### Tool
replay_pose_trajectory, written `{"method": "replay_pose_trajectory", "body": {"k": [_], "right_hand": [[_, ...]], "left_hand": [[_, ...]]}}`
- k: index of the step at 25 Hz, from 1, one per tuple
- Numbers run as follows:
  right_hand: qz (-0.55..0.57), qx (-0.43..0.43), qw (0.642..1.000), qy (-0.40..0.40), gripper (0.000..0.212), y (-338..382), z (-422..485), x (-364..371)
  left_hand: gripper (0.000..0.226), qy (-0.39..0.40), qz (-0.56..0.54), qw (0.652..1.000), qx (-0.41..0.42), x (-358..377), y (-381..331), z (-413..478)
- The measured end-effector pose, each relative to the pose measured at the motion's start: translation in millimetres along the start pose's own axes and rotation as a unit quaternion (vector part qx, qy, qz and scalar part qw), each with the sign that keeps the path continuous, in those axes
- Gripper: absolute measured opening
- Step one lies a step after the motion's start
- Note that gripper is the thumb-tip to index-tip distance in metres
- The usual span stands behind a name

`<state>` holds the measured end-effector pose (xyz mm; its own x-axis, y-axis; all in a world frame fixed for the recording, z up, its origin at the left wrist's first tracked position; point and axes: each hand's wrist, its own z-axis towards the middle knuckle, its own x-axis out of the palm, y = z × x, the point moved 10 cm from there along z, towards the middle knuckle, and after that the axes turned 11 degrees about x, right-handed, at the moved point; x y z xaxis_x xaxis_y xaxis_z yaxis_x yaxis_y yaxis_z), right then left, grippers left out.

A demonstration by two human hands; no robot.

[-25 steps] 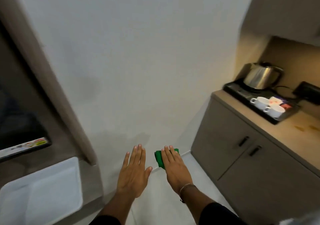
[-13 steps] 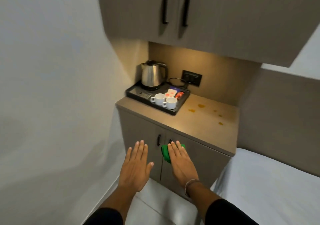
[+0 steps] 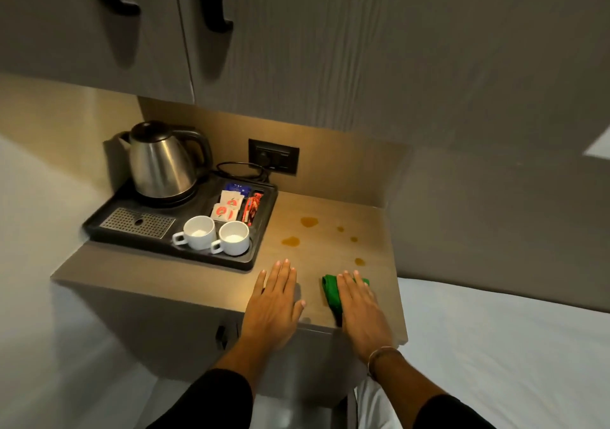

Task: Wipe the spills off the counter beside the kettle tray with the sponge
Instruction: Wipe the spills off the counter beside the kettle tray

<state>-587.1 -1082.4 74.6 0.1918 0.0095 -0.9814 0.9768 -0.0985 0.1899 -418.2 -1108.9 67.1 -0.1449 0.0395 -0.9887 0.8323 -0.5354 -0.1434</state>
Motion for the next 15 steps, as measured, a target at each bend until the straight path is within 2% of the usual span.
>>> {"method": "replay_pose_trajectory", "body": {"k": [4,9,13,15], "right_hand": [[-0.003,0.018,1.0,0.017,0.09,-6.4,28.7,12.1],[-0.005,0.021,0.999,0.025,0.083,-10.2,40.3,22.8],[0.008,0.001,1.0,0.03,0.079,-5.4,33.2,23.0],[0.001,-0.04,0.998,0.043,0.079,-10.5,29.6,26.4]], "left_hand": [[0.074,0.012,-0.019,1.0,0.01,16.1,16.9,37.7],[0.074,0.018,-0.046,0.999,0.009,32.6,22.2,48.5],[0.073,0.016,-0.053,0.998,0.001,34.1,21.6,45.8],[0.074,0.004,-0.052,0.999,-0.008,35.1,23.7,46.5]]}}
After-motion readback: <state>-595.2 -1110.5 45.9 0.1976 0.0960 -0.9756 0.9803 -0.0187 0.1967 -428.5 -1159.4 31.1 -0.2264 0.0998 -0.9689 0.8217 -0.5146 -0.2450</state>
